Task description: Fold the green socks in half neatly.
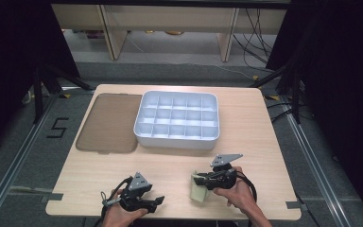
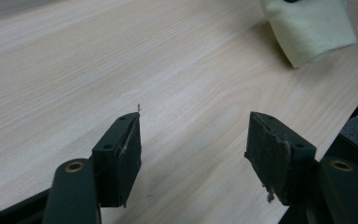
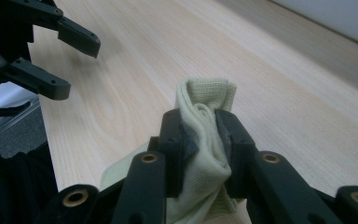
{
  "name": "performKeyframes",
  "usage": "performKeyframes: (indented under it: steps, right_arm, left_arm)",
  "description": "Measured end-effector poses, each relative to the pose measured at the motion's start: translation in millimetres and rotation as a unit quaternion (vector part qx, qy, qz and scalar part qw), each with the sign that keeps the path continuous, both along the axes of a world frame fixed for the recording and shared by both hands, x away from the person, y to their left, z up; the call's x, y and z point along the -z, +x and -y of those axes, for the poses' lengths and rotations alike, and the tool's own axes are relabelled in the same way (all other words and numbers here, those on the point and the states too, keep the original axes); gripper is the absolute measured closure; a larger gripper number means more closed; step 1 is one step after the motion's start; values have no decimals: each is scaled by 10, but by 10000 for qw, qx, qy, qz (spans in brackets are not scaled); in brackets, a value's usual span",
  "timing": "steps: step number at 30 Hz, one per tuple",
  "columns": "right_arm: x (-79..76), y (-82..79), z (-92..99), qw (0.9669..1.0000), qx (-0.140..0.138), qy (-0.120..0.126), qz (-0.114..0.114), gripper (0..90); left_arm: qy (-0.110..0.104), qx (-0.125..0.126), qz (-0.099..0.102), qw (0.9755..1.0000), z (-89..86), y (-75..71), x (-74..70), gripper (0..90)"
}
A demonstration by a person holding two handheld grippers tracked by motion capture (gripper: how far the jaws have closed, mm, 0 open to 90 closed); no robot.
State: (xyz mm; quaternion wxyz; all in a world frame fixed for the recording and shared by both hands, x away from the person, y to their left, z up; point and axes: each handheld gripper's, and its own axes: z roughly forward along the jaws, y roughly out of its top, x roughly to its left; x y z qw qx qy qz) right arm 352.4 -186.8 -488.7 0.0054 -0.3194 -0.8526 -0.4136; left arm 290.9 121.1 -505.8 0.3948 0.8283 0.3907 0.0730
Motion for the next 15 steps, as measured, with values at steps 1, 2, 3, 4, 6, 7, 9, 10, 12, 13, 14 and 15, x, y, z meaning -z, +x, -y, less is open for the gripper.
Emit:
performKeyframes:
  steps: [1,2,3,4,6,7,9,10,12,13,14,15]
  right_arm:
    - [-9,1,3,10000,9,-18,47,738]
    - [-21,-18,-4,10000,64,35,-16,738]
    - [-21,-18,-4,10000,64,35,-16,738]
    - [-28,-8,7,10000,-2,26,51,738]
    - [-53,-4,22,9999,-5,29,141,738]
    - [-65,-12,25,9998,-26,81,165,738]
    - [-66,-13,27,9998,-9,101,186,738]
    - [-76,-23,33,9998,43,102,136,738]
    - [-67,-2,42,9995,-48,110,302,738]
    - [-67,-2,43,9995,-43,103,309,738]
    - [-66,-1,44,9994,-29,94,333,737]
    - [-79,-11,45,9997,8,107,228,738]
  left_arm:
    - [70,-65,34,9999,-14,16,1,343]
    - [70,-65,34,9999,-14,16,1,337]
    - [53,-45,26,10000,-22,18,-3,337]
    - [110,-122,32,9999,-37,16,-8,335]
    - [80,-95,134,9998,-69,12,-23,332]
    - [72,-194,124,9997,-112,1,-38,327]
    - [36,-301,155,9994,-140,-4,-41,316]
    - [76,-299,169,9994,-165,0,-46,295]
    - [109,-349,164,9992,-214,6,-45,287]
    - [128,-375,154,9991,-232,7,-40,287]
    - [152,-448,160,9988,-231,-2,-38,283]
    - [166,-411,165,9989,-241,-2,-34,281]
